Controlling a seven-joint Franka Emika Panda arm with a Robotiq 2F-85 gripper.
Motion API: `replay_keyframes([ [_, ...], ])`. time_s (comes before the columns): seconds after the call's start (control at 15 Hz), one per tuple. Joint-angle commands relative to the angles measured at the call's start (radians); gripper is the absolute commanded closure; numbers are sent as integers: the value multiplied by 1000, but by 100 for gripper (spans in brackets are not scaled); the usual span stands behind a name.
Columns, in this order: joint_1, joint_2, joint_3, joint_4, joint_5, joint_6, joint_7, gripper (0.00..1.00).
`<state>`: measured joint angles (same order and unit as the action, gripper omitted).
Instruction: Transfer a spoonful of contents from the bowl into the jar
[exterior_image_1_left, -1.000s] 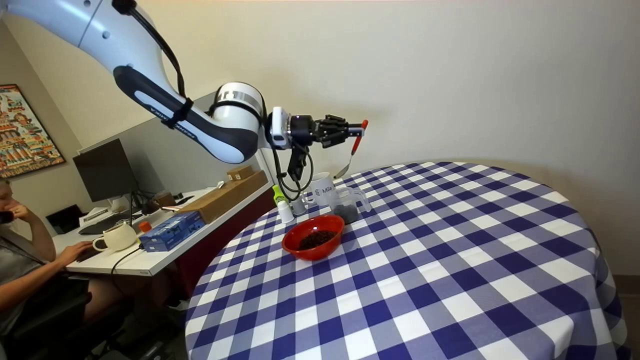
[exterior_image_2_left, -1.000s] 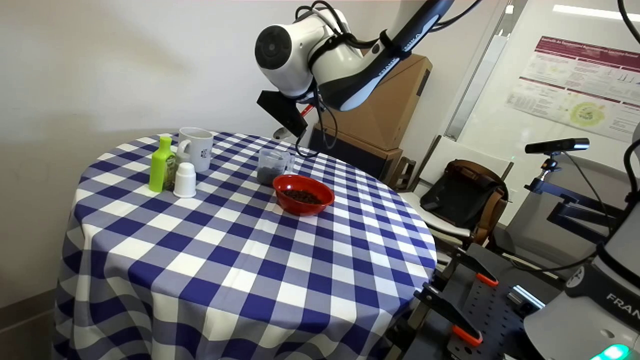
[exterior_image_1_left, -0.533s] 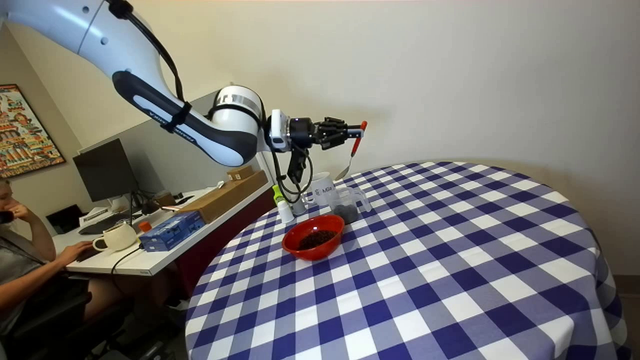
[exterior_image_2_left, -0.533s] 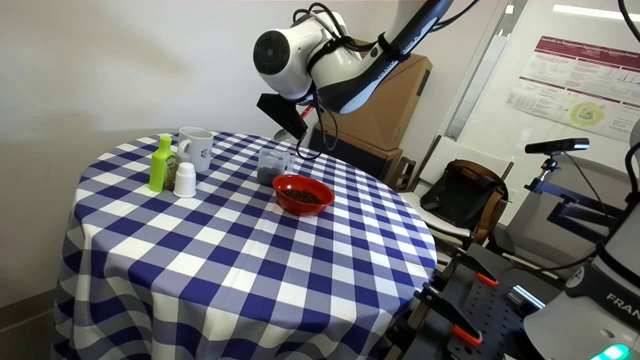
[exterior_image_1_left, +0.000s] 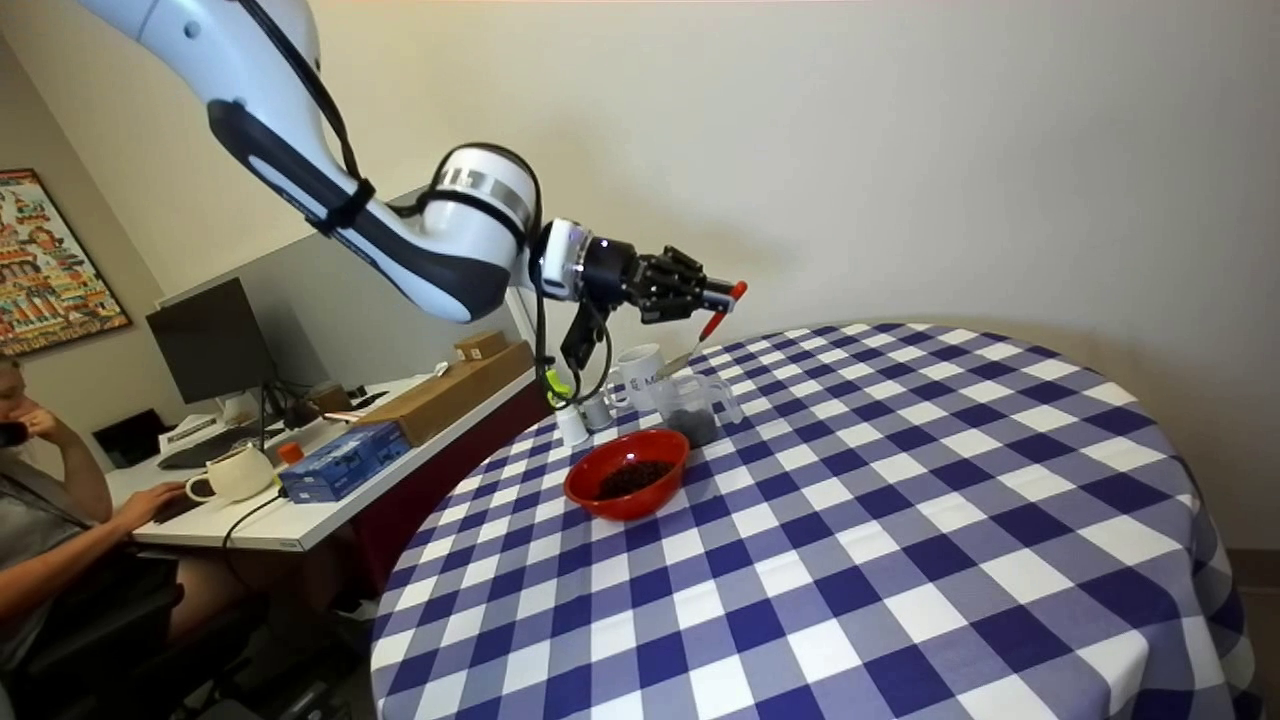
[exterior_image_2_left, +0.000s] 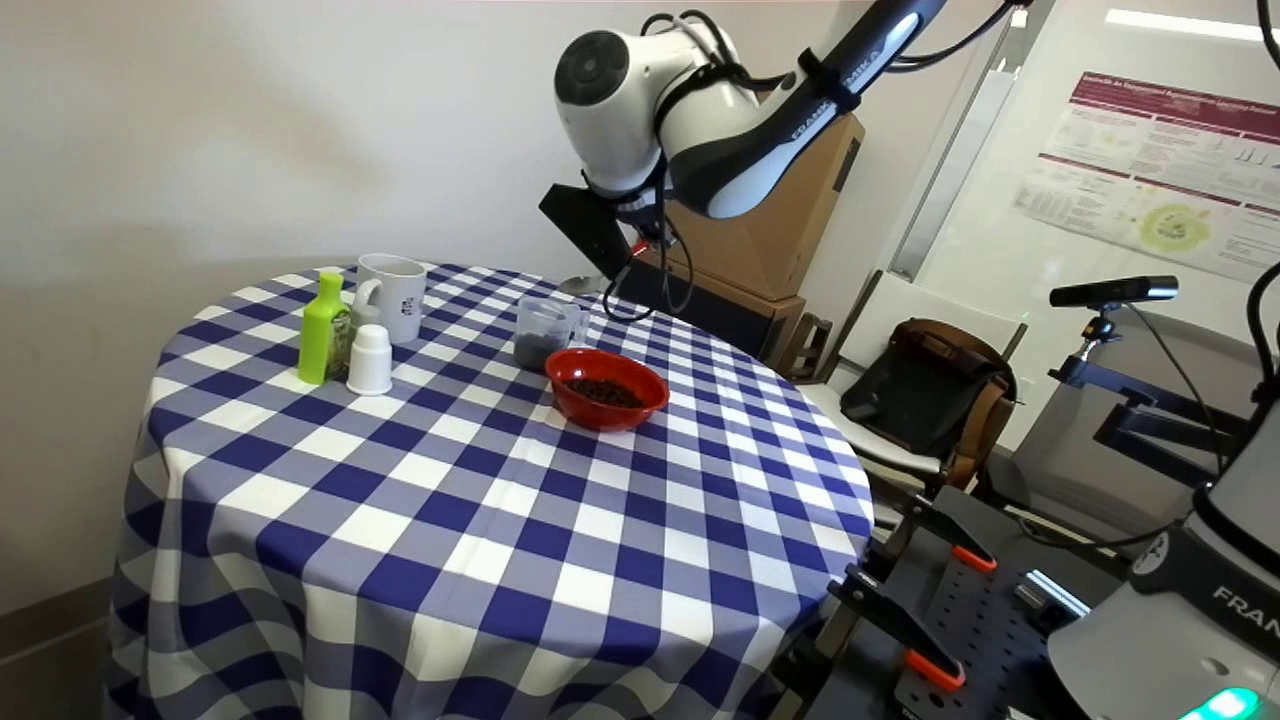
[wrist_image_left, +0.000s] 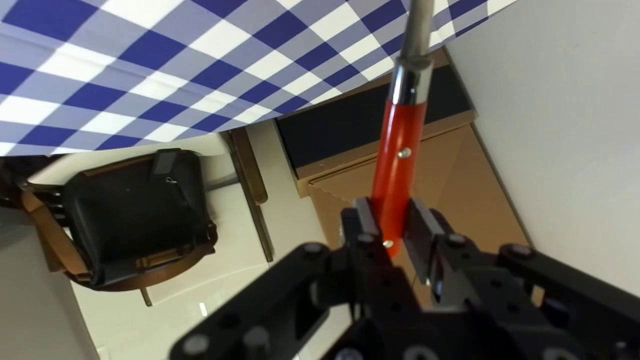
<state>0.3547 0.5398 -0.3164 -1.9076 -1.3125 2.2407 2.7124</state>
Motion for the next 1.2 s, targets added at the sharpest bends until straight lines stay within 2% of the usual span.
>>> replay_keyframes([
  [0.0,-184,-164,143,-97,21,45,1,95],
  [0.13,-260,-231,193,-145,61,103,-54,95],
  [0.33,-335,-324,240,-260,130,229,-145,95],
  [0.6,-373,-431,258,-428,220,352,-254,95],
  [0.8,-384,-512,249,-543,274,400,-306,95],
  [1.13,-405,-586,237,-689,311,414,-316,95],
])
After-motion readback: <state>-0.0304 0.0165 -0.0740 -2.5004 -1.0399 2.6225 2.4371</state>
